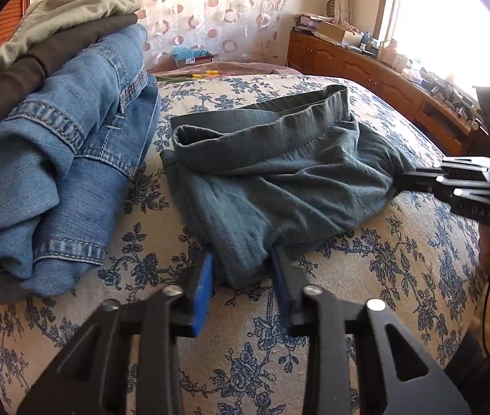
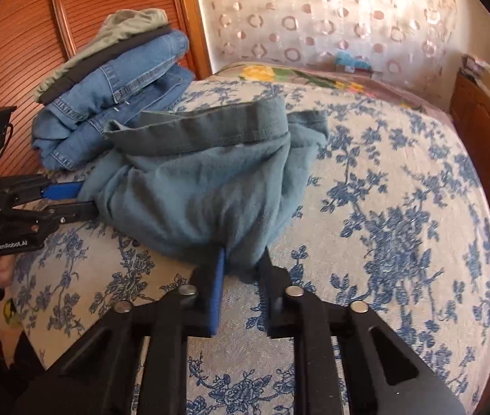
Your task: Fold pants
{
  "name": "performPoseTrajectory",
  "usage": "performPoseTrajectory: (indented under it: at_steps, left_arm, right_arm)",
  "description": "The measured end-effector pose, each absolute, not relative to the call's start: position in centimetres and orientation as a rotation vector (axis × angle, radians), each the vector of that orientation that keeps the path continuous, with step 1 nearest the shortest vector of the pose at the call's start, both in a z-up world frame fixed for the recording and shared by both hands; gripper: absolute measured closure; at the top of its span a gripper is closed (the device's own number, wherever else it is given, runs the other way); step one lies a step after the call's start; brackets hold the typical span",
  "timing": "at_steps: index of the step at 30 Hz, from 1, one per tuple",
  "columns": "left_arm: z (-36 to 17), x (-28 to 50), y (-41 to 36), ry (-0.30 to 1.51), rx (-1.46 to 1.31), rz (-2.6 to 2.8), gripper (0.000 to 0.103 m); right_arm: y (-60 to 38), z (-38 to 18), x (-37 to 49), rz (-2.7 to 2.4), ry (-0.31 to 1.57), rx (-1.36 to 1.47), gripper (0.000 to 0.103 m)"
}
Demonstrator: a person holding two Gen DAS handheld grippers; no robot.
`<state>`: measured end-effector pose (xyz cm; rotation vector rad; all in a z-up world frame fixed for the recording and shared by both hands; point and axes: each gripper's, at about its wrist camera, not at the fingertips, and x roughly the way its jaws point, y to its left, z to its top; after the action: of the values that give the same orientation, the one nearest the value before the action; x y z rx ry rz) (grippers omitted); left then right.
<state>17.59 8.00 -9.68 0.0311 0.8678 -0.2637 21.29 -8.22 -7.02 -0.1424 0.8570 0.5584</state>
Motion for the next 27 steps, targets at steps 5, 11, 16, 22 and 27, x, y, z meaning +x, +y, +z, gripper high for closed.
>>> performPoseTrajectory:
  at_steps: [5, 11, 16, 22, 27]
  left_arm:
    - [-9.3, 16.9, 8.5, 0.844, 0.038, -0.261, 0.090]
    - [-9.3, 16.3, 9.2, 0.836, 0.014, -0.266, 0.093]
    - [-8.3, 15.0, 9.0, 0.813, 0.006, -0.291, 0.095]
    - [-8.3, 11.2, 7.5, 0.798, 0.012, -0.332, 0.095]
    - [-8.2, 9.3, 7.3, 0.797, -0.012, -0.354, 0.095]
  right_arm:
    - [-9.8, -6.0, 21.2, 0.545, 0.821, -0.106, 0.096]
    - [-9.8, -6.1, 20.1, 0.547, 0.817, -0.141, 0.097]
    - [-10.3, -6.1, 18.9, 0.562, 0.818, -0.116, 0.097]
    - [-11.9, -6.4, 15.5, 0.571, 0.827, -0.096, 0.097]
    - [-12.9, -6.6, 12.7, 0.573, 0.835, -0.069, 0.097]
